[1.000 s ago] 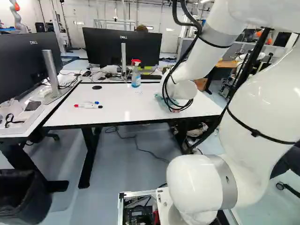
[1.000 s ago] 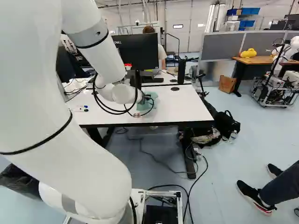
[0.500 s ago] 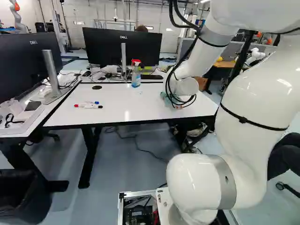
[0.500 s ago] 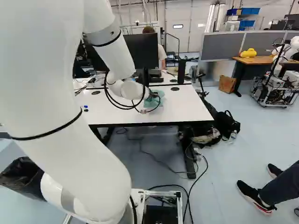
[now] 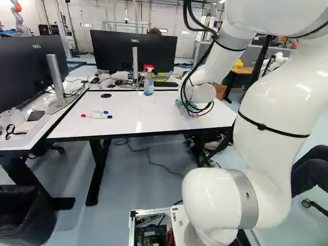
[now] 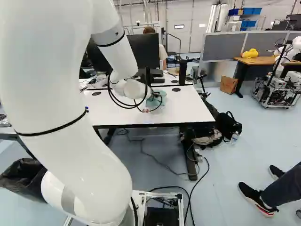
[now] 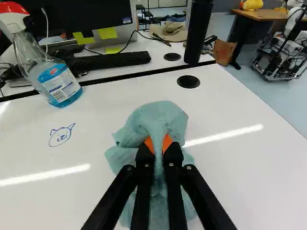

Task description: Clean the table with the green towel

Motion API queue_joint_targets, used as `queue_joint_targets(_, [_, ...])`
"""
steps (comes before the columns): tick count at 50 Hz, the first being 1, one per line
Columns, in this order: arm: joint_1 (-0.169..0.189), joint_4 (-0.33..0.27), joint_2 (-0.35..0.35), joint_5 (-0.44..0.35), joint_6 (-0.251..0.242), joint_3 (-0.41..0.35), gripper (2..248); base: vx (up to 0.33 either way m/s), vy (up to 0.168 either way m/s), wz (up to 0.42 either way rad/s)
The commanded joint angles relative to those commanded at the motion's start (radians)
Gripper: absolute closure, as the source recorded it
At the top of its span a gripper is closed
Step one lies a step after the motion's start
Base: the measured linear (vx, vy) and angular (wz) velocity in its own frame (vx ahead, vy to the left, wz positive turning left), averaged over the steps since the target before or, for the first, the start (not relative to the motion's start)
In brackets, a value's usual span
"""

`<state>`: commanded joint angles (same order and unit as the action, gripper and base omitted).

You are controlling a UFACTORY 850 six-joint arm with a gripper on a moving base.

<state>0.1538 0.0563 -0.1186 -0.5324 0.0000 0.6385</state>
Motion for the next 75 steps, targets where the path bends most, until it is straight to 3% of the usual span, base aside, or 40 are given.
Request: queue_joint_targets(75, [0.0, 0.062, 0.0, 0.198, 0.0, 0.0, 215, 0.0, 0.0, 0.0])
